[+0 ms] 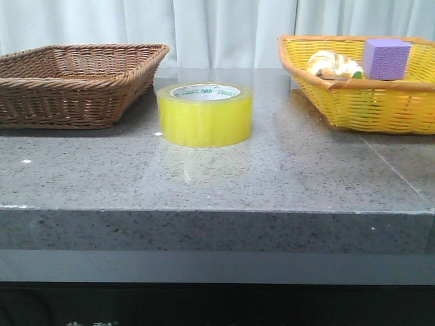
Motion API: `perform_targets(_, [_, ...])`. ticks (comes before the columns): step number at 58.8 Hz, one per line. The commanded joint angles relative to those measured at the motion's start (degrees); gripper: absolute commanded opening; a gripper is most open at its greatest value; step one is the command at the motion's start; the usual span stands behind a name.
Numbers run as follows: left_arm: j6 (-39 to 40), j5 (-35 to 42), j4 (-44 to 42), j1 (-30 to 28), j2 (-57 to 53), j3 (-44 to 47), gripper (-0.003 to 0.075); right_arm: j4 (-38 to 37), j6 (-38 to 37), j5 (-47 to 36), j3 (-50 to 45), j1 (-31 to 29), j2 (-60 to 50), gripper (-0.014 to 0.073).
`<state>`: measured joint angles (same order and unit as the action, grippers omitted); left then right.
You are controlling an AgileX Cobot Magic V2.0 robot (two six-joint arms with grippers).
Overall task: Transfer tape with both arms
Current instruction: 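Open the right gripper and withdraw it from the tape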
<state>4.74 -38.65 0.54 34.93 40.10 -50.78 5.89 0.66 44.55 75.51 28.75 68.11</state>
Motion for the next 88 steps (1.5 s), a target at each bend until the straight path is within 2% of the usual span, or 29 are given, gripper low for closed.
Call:
perform_targets(1, [0.13,4.38,0.53,0.48,0.35,-2.00,0.0491,0.71,0.01,-6.99,-4.00,-0.03,-7.14,0.0393])
perform_targets(22, [0.13,4.29,0.53,0.48,0.35,-1.88,0.0491,0.71,0.01,-6.35,-21.77,-0.03,-30.02,0.0393])
perform_targets(34, [0.13,4.29,0.53,0.48,0.39,-1.88,0.0491,0.66,0.01,-4.88,-25.96,-0.03,-38.23,0.0393])
perform_targets(49, [0.13,4.29,0.53,0.48,2.00,-1.88,0.0491,0.66,0.01,-4.48,-26.02,-0.03,-39.56,0.0393])
perform_targets(61, [-5.20,2.23,1.00,0.48,6.06,-3.50,0.0491,0.66,0.01,-4.53,-26.02,-0.03,-39.56,0.0393])
perform_targets(73, [-13.45,-2.07,2.02,0.48,15.23,-10.50,0.0491,0.66,0.01,-4.53,-26.02,-0.03,-39.56,0.0393])
perform_targets(88, [-18.72,-6.29,2.33,0.48,28.55,-20.84,0.0491,0.66,0.01,-4.53,-26.02,-0.03,-39.56,0.0393])
